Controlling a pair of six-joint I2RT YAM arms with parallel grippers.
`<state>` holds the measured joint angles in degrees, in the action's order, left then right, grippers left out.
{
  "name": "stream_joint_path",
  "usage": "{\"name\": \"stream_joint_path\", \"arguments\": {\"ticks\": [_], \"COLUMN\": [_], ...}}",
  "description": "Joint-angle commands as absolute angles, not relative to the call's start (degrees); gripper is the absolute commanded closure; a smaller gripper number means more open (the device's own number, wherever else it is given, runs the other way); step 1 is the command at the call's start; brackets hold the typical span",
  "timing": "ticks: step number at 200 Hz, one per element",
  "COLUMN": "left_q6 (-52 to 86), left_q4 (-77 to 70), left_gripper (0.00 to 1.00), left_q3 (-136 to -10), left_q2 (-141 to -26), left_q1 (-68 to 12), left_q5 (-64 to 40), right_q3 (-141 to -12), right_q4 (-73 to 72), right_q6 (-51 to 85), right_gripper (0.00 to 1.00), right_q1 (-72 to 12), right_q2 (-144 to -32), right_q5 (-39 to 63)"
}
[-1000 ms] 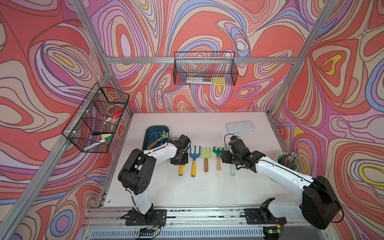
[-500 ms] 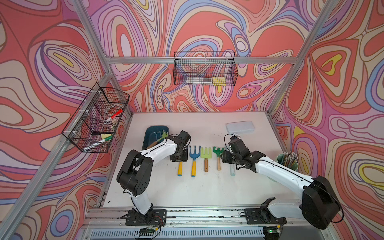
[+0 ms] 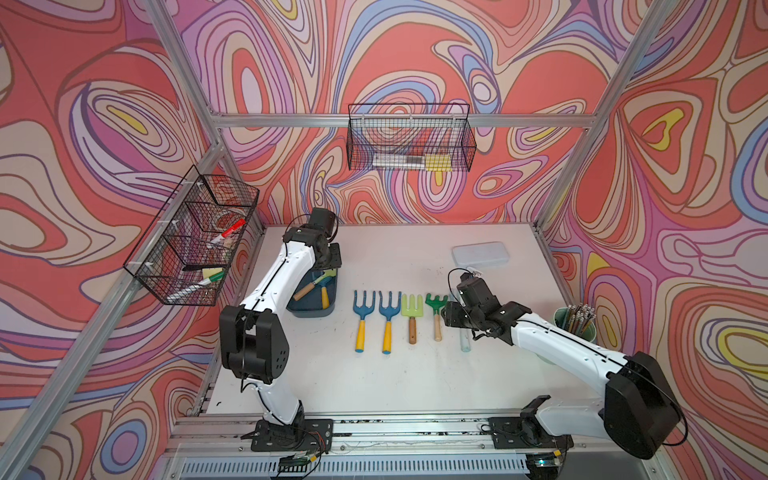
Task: Take the hand rake out of the storage box
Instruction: Pick up the rake from the storage box.
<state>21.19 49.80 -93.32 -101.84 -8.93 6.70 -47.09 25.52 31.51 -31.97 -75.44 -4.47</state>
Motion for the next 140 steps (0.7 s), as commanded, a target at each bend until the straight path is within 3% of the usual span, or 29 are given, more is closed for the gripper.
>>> {"name": "stream_joint_path", "arguments": {"ticks": [1, 43, 140], "left_q6": [17.4, 17.1, 17.4], "left_q4": [53.2, 49.3, 44.1], "left_gripper": [0.48, 0.47, 0.36], "left_q3": [-92.0, -88.5, -88.2], "left_q2": [-105.8, -110.0, -116.7], "left_q1": [-7.1, -2.5, 1.3], "left_q5": [8.3, 5.4, 1.6], "right_q3": [-49.1, -51.8, -52.1], "right_q4": [25.7, 26.3, 26.7], "right_q6": [30.6, 29.2, 29.4], "right_gripper": [0.43, 0.43, 0.43], "right_q1": [-32.3, -32.3, -32.3], "right_q2": [-75.5, -78.1, -78.6], "right_q5": [-4.9, -3.8, -4.4]}}
